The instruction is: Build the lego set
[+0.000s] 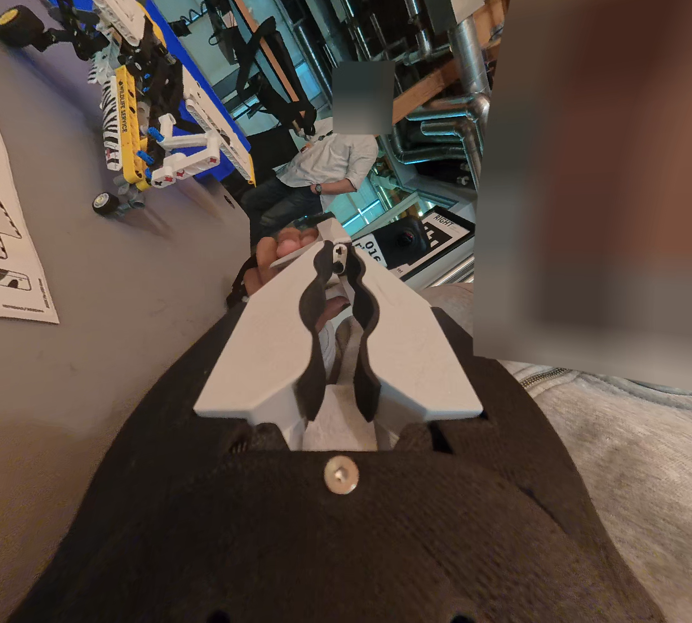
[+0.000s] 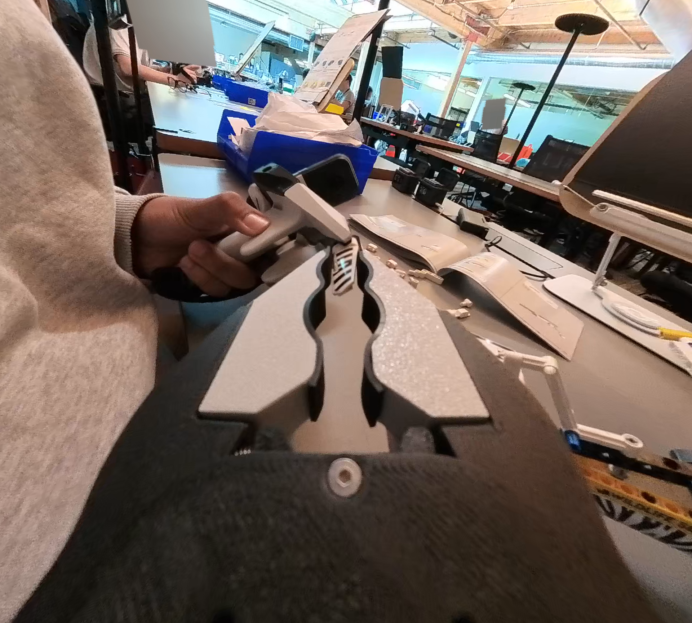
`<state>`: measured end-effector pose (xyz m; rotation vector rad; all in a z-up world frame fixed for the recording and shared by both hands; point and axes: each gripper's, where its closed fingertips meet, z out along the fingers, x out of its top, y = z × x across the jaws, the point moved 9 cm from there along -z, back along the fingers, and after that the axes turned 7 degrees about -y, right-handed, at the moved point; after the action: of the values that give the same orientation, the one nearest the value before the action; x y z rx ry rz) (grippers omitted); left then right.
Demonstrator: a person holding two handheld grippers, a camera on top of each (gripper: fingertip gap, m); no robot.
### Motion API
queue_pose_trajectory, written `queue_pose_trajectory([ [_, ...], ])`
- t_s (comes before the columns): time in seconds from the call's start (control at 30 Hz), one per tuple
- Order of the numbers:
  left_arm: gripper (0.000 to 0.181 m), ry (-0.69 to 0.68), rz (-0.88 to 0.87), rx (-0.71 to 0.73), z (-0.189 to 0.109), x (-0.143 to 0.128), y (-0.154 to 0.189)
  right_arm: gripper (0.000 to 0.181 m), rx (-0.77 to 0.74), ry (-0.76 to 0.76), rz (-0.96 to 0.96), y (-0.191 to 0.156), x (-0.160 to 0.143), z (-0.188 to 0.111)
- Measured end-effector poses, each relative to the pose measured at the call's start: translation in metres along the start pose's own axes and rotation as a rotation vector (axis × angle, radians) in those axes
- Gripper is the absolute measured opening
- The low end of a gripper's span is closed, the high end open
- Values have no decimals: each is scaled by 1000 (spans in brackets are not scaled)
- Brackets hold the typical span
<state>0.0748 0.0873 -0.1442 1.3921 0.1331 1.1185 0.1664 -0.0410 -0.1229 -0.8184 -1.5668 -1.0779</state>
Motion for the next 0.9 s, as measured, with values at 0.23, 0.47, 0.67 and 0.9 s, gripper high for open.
queue_pose_trajectory([
  [0.23, 7, -6, 21, -12, 2, -1, 2, 9, 49, 27, 75, 2, 0, -3],
  [0.47, 7, 28, 3, -44, 4, -3, -1, 9, 25, 27, 48, 0, 1, -4],
  [0.67, 7, 38, -19, -66, 5, -5, -2, 9, 8, 26, 3, -1, 1, -5],
  [0.9, 8, 52, -43, -83, 5, -6, -4, 9, -33, -5, -95, -5, 3, -6],
])
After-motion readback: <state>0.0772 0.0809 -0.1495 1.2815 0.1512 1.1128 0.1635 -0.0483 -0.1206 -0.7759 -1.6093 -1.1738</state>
